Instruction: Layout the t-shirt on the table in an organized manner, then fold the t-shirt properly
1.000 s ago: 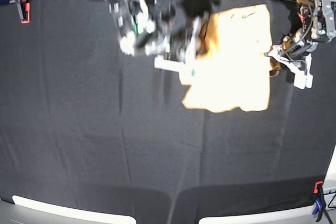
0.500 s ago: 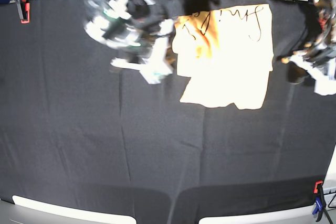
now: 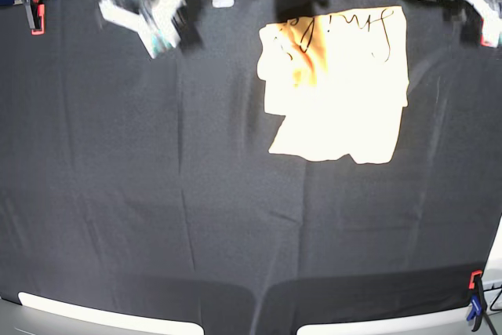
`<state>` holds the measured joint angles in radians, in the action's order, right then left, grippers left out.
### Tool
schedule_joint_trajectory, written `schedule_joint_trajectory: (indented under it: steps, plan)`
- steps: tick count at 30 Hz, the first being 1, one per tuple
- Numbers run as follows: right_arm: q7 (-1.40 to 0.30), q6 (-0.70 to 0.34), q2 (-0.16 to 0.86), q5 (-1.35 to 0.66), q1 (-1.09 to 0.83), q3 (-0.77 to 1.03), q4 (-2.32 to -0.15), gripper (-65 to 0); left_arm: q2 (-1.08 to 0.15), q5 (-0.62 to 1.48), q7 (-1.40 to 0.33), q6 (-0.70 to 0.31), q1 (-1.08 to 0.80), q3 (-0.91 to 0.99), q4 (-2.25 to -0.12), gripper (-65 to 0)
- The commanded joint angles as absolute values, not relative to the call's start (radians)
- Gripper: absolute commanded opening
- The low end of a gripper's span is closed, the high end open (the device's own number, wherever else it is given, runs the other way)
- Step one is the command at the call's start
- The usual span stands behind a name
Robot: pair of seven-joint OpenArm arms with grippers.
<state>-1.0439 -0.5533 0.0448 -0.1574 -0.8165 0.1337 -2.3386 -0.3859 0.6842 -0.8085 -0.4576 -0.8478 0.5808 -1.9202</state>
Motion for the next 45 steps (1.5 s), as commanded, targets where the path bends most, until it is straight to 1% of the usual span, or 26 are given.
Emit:
schedule_joint_trajectory:
  steps: [1,6,8,10,13,16,20,22,23,24,28,30,32,35,38,40,43,45]
  plan:
    - [-1.036,-0.556,0.044,-0.165,-0.865,0.141,-2.356,-65.0,-0.393,0.694,-0.801,-0.461,-0.889,0.588,-1.933,-65.0]
    - [-1.037,-0.556,0.044,-0.169,-1.002,0.150,-2.356,-65.0,-0.352,0.693,-0.799,-0.484,-0.992,0.586,-1.921,-65.0]
    - [-1.037,-0.556,0.044,-0.169,-1.015,0.150,-2.335,-65.0,-0.323,0.688,-0.800,-0.514,-1.000,0.583,-1.892,-65.0]
    - [-1.036,-0.556,0.044,-0.168,-1.013,0.150,-2.266,-65.0,-0.309,0.680,-0.796,-0.525,-0.994,0.554,-1.828,-65.0]
    - [-1.012,-0.556,0.051,-0.168,-0.985,0.150,-2.120,-65.0,-0.311,0.601,-0.723,-0.525,-0.971,0.453,-1.676,-65.0]
    - [-0.991,-0.557,0.076,-0.167,-0.927,0.150,-1.943,-65.0,-0.311,0.491,-0.624,-0.525,-0.896,0.336,-1.476,-65.0]
    - [-0.983,-0.552,0.140,-0.168,-0.820,0.150,-1.664,-65.0,-0.310,0.435,-0.495,-0.524,-0.764,0.214,-1.189,-65.0]
    - [-0.952,-0.524,0.175,-0.167,-0.759,0.150,-1.500,-65.0,-0.301,0.382,-0.404,-0.524,-0.700,0.173,-1.050,-65.0]
    - [-0.918,-0.488,0.192,-0.167,-0.726,0.150,-1.411,-65.0,-0.291,0.346,-0.355,-0.524,-0.669,0.162,-0.983,-65.0]
    - [-0.871,-0.479,0.207,-0.163,-0.690,0.149,-1.316,-65.0,-0.278,0.313,-0.299,-0.524,-0.640,0.157,-0.917,-65.0]
    - [-0.622,-0.478,0.249,-0.081,-0.527,0.149,-0.917,-65.0,-0.220,0.202,-0.067,-0.524,-0.526,0.156,-0.678,-65.0]
    - [-0.485,-0.477,0.264,-0.018,-0.442,0.149,-0.722,-65.0,-0.192,0.128,0.017,-0.524,-0.464,0.156,-0.578,-65.0]
    - [-0.363,-0.474,0.275,0.023,-0.356,0.149,-0.546,-65.0,-0.168,0.051,0.043,-0.508,-0.398,0.156,-0.497,-65.0]
    - [-0.238,-0.463,0.280,0.035,-0.241,0.149,-0.352,-65.0,-0.144,0.027,0.044,-0.420,-0.311,0.156,-0.416,-65.0]
    - [-0.214,-0.463,0.274,0.034,-0.166,0.149,-0.277,-65.0,-0.135,0.028,0.075,-0.348,-0.257,0.156,-0.371,-65.0]
    - [-0.213,-0.463,0.274,0.019,-0.144,0.149,-0.275,-65.0,-0.133,0.061,0.084,-0.326,-0.235,0.156,-0.359,-63.4]
    - [-0.205,-0.463,0.278,-0.008,-0.133,0.149,-0.287,-65.0,-0.132,0.138,0.099,-0.297,-0.223,0.156,-0.360,-63.4]
    - [-0.205,-0.463,0.277,-0.007,-0.133,0.149,-0.295,-65.0,-0.127,0.150,0.107,-0.273,-0.223,0.156,-0.360,-63.4]
